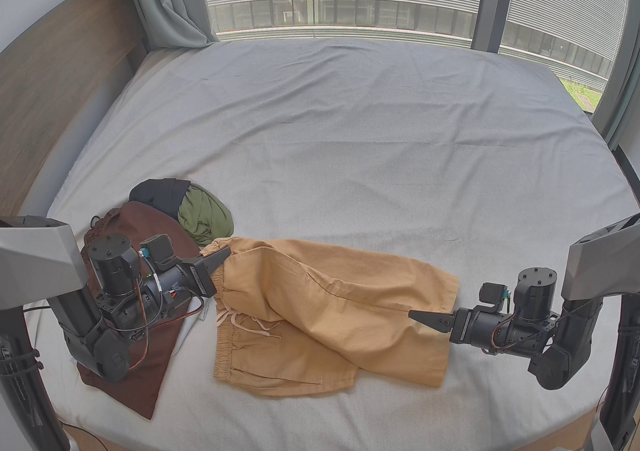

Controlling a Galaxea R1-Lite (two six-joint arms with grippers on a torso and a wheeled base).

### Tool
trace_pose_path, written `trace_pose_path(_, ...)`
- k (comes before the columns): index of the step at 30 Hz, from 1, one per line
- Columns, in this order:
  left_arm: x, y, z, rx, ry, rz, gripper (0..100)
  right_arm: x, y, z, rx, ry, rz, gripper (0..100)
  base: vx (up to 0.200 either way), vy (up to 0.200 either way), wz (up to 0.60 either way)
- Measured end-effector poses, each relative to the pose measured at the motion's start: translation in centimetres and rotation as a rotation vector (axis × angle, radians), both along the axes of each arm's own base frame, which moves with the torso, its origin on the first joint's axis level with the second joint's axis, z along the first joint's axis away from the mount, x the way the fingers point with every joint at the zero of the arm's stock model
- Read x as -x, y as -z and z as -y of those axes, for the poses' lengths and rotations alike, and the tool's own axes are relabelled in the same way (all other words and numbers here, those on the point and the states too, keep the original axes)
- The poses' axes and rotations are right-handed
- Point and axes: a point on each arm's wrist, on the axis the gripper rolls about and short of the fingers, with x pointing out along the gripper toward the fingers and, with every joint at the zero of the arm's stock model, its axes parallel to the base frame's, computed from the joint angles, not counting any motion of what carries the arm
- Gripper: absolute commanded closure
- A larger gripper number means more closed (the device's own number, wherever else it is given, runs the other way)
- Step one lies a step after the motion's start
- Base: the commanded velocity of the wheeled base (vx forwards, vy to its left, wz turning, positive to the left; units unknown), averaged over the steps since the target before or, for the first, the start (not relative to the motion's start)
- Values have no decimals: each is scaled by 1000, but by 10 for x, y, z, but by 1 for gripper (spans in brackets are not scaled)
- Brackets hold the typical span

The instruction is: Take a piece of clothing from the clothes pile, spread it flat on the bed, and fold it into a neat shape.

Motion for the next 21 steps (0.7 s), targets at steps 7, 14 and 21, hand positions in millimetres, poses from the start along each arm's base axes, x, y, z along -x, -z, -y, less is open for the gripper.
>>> trace_pose_path(7,0,0,0,0,0,0,100,-3,3,2,1,7,-4,100,0,0,0)
trace_pose_path(14,0,0,0,0,-2,0,100,-6,6,4,1,18,-9,100,0,0,0)
trace_pose_path(21,-1,1,0,0,-1,-2,100,-1,-8,9,-30,-20,14,100,0,0,0)
